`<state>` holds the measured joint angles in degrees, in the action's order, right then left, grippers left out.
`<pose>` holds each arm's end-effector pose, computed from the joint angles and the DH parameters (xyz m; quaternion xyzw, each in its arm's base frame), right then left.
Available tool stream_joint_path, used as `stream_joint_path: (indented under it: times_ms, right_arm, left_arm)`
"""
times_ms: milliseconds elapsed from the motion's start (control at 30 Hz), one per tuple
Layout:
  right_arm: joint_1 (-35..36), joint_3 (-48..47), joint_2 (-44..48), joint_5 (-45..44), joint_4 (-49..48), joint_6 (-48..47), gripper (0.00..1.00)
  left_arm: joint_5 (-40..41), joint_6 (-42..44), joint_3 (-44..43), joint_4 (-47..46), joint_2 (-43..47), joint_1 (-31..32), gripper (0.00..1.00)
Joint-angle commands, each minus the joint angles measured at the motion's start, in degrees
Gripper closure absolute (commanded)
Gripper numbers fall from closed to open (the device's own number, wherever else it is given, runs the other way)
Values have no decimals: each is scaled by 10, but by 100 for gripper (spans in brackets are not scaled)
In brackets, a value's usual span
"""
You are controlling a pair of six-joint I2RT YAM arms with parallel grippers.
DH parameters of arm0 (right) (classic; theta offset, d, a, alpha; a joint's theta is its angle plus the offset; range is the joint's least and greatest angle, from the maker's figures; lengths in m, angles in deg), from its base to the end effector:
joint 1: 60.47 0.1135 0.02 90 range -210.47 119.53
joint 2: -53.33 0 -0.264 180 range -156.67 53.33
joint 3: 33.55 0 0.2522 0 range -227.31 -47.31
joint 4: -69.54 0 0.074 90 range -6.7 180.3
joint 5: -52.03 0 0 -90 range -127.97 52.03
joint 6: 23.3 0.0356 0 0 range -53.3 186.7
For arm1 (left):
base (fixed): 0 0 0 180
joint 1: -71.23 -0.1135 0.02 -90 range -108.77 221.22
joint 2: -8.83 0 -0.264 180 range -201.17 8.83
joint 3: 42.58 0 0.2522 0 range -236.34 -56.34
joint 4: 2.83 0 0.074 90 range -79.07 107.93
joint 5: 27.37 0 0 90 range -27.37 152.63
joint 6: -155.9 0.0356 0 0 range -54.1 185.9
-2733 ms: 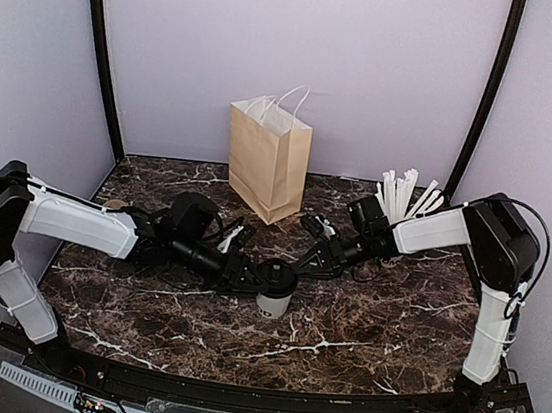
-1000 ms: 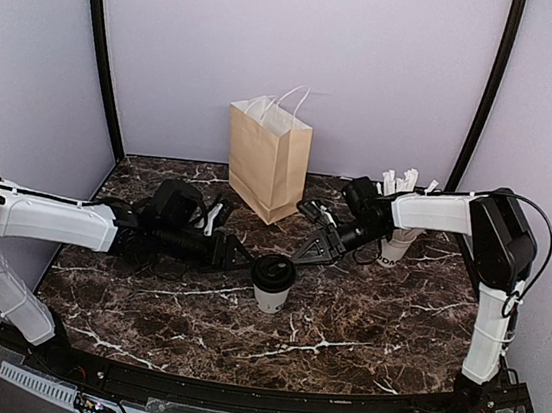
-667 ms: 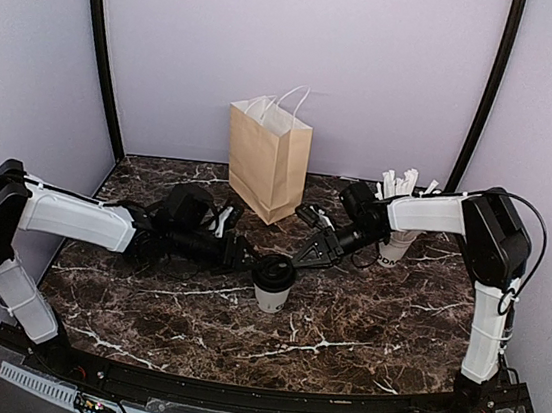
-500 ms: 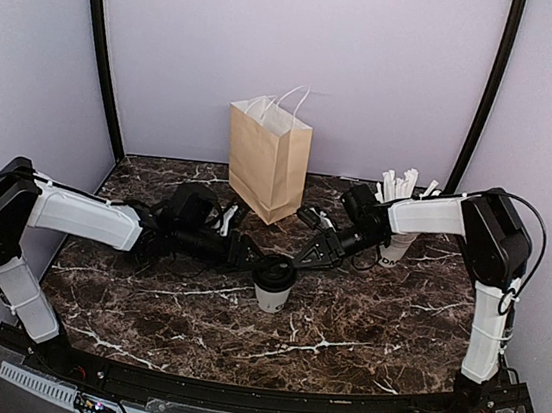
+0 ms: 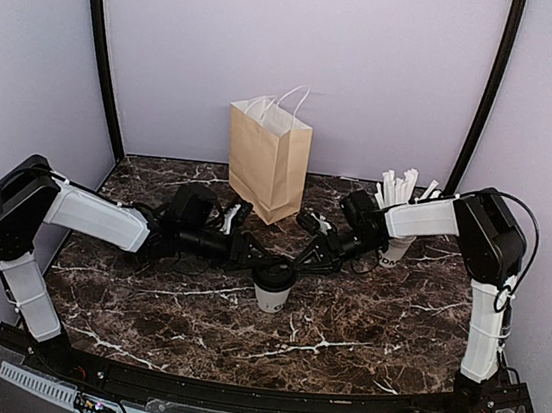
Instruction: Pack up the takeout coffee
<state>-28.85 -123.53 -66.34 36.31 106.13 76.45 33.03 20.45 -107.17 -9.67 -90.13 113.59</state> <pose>0.3256 0.2407 0.1414 0.2698 -0.7424 -0.6107 0.0554 0.2559 -0.2571 0.1834 0.1101 0.8300 -0.5050 0.2097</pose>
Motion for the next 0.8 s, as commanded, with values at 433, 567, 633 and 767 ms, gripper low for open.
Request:
stream_joint_path:
  times_ms: [433,567,633,767]
  right_arm:
    - [34,75,88,-1,76,-134,56]
    - [34,54,89,-1,119,-171,56]
    - [34,40,88,0,147,-199,56]
    - [34,33,87,-3,161,-216,56]
  left_arm:
    - [22,191,-124,117,-58,-38,41]
    - [5,208,-162,128,-48,-46,37]
    - [-4,219,-166,131,-33,-47,35]
    - [-20,229,-158,142,-9,-47,35]
